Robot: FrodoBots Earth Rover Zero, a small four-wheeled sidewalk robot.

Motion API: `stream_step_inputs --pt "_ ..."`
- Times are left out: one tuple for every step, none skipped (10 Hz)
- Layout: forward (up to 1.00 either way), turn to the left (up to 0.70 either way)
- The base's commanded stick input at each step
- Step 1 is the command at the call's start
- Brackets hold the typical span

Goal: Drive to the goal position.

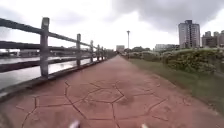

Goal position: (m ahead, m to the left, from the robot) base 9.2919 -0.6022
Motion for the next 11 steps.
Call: stream_step_inputs --pt "0.7 0.0" --pt "0.7 0.0" --pt "0.7 0.0" --pt "0.7 0.0" --pt "0.7 0.0" --pt "0.7 0.0" --pt "0.7 0.0" --pt "0.7 0.0" --pt "0.7 0.0" --pt "0.7 0.0" --pt "0.7 0.0"
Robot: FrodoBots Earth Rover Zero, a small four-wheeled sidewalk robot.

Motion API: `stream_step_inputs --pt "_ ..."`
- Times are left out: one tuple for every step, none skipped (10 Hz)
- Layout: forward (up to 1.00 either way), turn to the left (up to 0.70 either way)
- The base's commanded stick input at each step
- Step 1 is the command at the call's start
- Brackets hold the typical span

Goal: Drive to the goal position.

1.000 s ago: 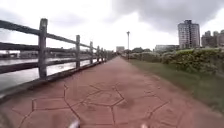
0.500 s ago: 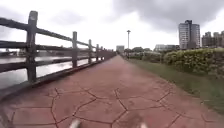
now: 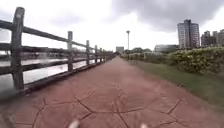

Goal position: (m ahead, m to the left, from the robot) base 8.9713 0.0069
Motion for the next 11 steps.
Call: stream_step_inputs --pt "0.7 0.0" --pt "0.7 0.0" --pt "0.7 0.0" --pt "0.7 0.0" --pt "0.7 -0.01" --pt "0.7 -0.05" --pt "0.7 -0.12" --pt "0.7 -0.28" --pt "0.7 -0.35" --pt "0.7 -0.09" --pt "0.7 -0.01"
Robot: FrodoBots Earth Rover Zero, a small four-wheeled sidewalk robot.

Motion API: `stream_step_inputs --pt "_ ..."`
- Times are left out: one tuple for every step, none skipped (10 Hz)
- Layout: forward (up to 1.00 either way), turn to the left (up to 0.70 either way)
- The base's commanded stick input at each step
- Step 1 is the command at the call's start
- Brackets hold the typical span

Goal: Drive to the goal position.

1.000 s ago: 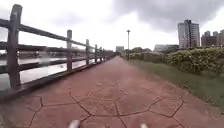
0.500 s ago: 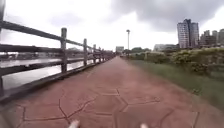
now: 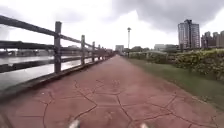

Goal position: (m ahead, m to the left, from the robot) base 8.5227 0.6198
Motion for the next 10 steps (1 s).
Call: stream_step_inputs --pt "0.7 0.0" --pt "0.7 0.0" --pt "0.7 0.0" --pt "0.7 0.0" --pt "0.7 0.0" --pt "0.7 0.0" --pt "0.7 0.0" --pt "0.7 0.0" --pt "0.7 0.0" --pt "0.7 0.0"
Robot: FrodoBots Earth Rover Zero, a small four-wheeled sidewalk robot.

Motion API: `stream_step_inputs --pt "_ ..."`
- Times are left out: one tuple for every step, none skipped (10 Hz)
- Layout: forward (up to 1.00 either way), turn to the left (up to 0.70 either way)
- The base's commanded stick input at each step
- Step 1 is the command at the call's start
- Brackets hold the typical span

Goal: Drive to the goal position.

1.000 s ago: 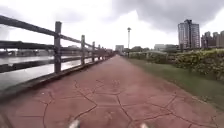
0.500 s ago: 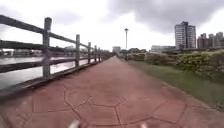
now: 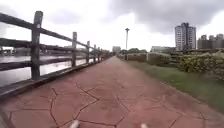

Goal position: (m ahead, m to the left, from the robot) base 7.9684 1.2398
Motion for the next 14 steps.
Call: stream_step_inputs --pt "0.7 0.0" --pt "0.7 0.0" --pt "0.7 0.0" --pt "0.7 0.0" --pt "0.7 0.0" --pt "0.7 0.0" --pt "0.7 0.0" --pt "0.7 0.0" --pt "0.7 0.0" --pt "0.7 0.0" --pt "0.7 0.0" --pt "0.7 0.0" --pt "0.7 0.0" --pt "0.7 0.0"
